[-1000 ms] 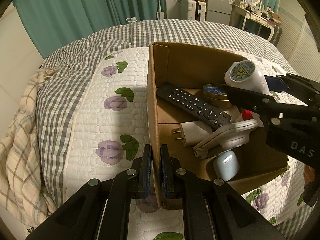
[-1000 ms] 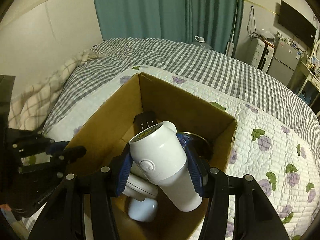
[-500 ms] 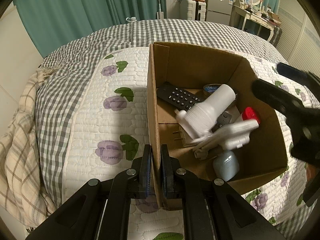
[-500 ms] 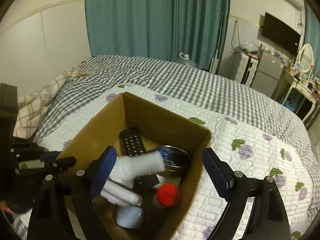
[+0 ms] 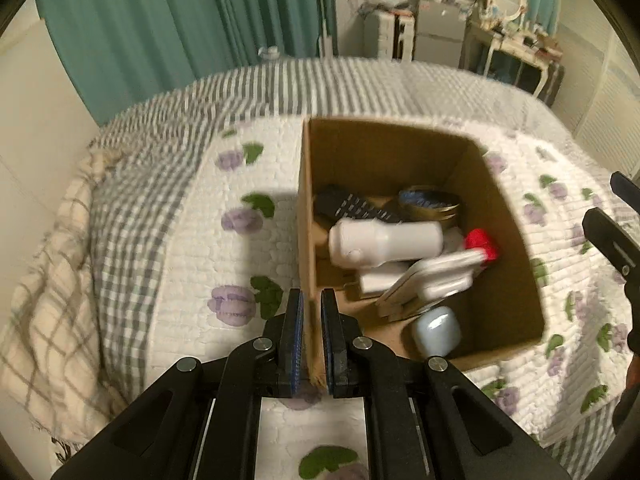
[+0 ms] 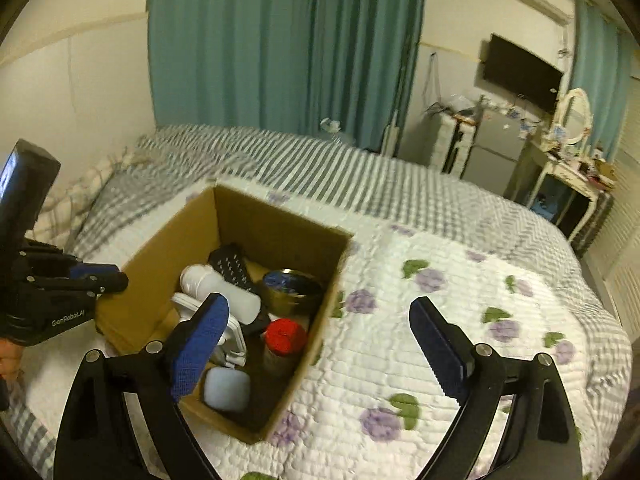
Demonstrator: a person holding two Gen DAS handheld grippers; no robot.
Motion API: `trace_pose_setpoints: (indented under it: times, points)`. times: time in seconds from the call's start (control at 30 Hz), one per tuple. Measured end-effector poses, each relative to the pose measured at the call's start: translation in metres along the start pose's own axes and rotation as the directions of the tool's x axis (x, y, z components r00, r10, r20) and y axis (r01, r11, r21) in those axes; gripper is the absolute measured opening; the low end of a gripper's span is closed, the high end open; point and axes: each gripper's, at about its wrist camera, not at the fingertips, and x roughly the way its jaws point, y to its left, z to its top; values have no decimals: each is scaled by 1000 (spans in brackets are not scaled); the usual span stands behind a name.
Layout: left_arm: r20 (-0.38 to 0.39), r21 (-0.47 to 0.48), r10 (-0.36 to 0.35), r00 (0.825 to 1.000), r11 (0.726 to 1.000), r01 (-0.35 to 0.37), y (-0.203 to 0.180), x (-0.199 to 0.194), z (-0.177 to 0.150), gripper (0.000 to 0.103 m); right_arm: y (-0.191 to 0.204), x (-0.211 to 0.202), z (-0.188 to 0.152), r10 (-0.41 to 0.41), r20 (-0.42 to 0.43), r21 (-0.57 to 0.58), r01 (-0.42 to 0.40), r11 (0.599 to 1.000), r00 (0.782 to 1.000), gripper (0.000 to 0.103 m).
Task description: Organize rigid objects
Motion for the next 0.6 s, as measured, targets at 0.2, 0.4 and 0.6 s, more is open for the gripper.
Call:
trace_pose_setpoints:
  times: [0.2, 0.4, 0.6]
  points:
    - [185, 26, -46, 982, 999, 42, -14, -76, -4, 11, -14, -72, 7, -72, 116, 58, 66, 996, 991, 92]
    - [347, 35, -89, 934, 996, 82, -28, -129, -26, 48, -17, -150, 1, -185, 261, 96, 165, 982, 947, 103]
    - [473, 14, -109, 874, 993, 116, -37, -156, -57, 73, -18, -188, -19, -214, 335, 145, 174, 974, 918, 103]
